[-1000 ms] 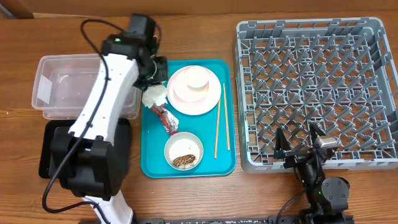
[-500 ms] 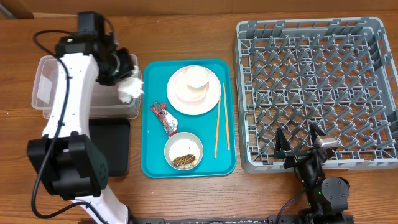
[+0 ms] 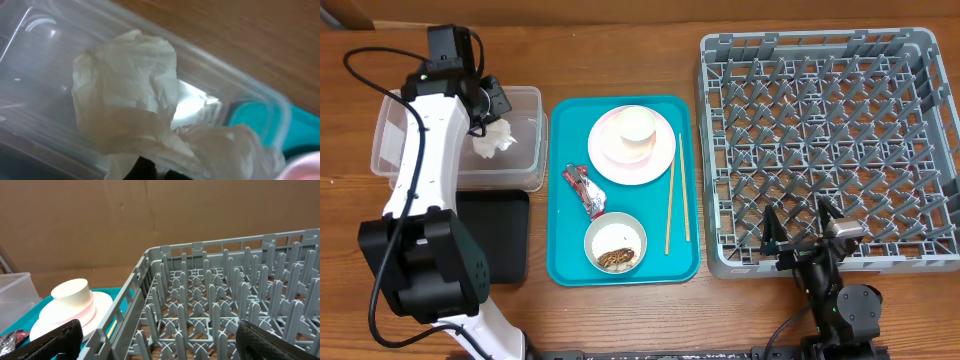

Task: Sort waste into correct bins and load items into the dishwasher
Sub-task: 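Carry the tissue left and release it into the clear bin, then reach the left gripper back and grasp the red snack wrapper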

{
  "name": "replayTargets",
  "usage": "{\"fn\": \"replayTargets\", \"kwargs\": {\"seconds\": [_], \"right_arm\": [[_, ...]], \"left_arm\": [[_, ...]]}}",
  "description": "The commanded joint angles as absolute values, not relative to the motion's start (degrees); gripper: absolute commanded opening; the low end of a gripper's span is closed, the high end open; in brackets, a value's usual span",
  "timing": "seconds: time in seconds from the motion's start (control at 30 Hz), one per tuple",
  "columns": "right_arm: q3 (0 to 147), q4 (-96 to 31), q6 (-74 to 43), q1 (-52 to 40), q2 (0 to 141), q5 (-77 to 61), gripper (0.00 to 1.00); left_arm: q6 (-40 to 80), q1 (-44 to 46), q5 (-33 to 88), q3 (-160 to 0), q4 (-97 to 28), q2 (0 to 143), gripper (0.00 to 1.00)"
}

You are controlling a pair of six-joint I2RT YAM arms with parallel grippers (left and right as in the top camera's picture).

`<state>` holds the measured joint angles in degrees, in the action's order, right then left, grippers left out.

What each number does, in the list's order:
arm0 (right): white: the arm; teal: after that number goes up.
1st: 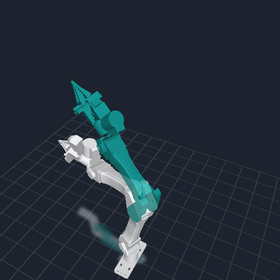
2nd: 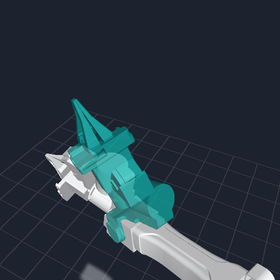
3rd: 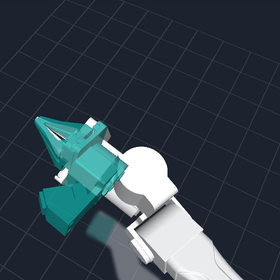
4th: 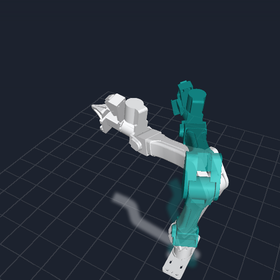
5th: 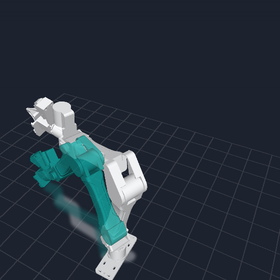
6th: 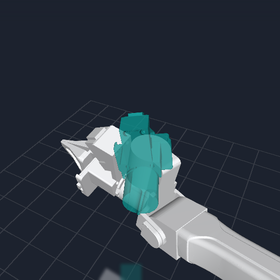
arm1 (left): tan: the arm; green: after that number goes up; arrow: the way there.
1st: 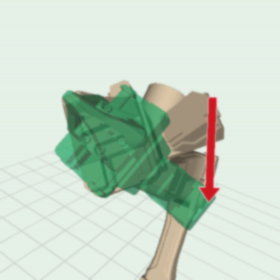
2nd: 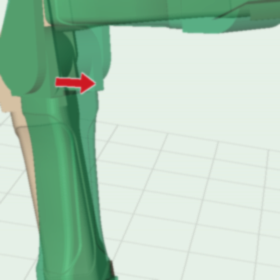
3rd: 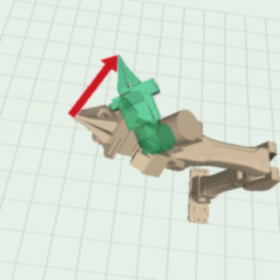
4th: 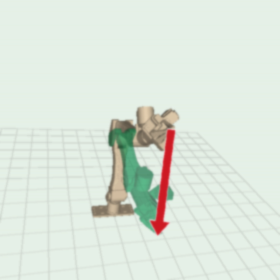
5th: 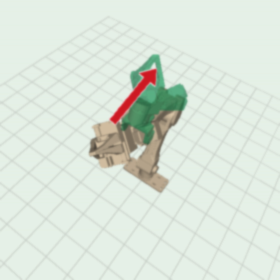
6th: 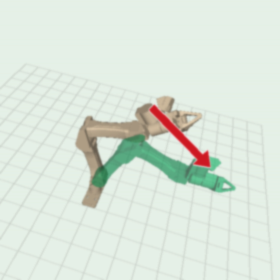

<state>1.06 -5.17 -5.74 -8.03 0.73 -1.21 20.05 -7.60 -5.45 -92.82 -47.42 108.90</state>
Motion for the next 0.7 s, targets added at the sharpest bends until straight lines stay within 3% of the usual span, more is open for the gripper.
{"fn": "replayTargets", "kwargs": {"seconds": [0.0,0.23,0.57,0.6,0.67], "right_arm": [[0.47,-4.82,-5.37,-8.40,0.30,-0.91,1.00],[0.47,-4.82,-5.37,-8.40,0.30,-0.91,1.00],[0.47,-4.82,-5.37,-8.40,0.30,-0.91,1.00],[0.47,-4.82,-5.37,-8.40,0.30,-0.91,1.00],[0.47,-4.82,-5.37,-8.40,0.30,-0.91,1.00]], "left_arm": [[21.02,-7.49,-9.47,-89.49,-46.17,109.62,0.04],[19.53,-7.60,-20.16,-88.12,-45.78,109.62,0.13],[17.34,-7.68,-20.05,-88.12,-44.27,113.27,0.13],[16.91,-7.70,-20.08,-88.12,-44.07,113.65,0.15],[16.38,-7.73,-20.14,-88.14,-43.77,113.67,0.30]]}}
